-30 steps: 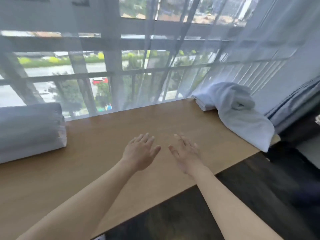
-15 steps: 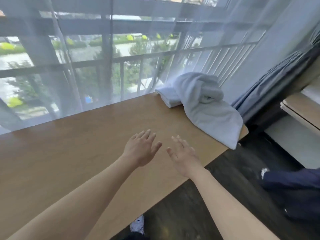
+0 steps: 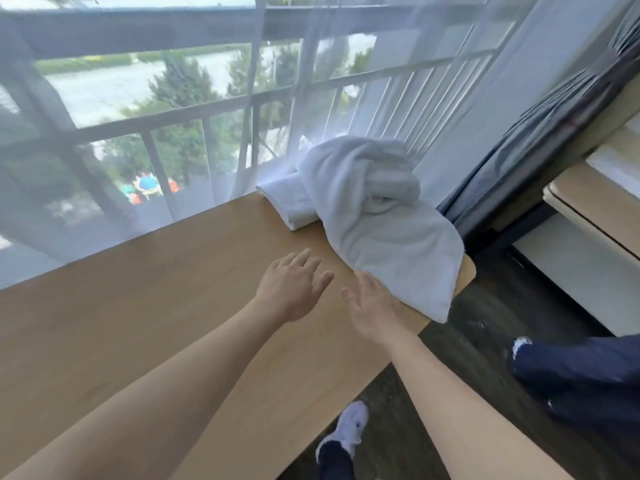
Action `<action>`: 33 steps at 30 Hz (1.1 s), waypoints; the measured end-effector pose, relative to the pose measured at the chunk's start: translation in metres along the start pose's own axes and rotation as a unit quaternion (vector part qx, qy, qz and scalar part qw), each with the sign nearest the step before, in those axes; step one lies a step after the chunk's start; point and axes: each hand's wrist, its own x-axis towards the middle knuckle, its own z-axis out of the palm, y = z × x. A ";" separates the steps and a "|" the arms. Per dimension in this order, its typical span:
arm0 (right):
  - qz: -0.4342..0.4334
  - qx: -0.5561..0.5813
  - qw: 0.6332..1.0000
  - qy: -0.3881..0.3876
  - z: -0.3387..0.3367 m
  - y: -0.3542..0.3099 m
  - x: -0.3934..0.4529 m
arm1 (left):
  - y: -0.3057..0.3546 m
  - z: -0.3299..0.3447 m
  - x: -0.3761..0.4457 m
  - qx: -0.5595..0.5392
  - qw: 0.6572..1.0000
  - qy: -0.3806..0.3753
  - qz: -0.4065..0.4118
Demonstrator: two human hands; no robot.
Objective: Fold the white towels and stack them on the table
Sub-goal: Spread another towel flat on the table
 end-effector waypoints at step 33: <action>-0.042 0.026 0.955 0.293 -0.011 0.174 0.300 | 0.051 0.038 0.318 -0.028 0.949 0.271 -0.159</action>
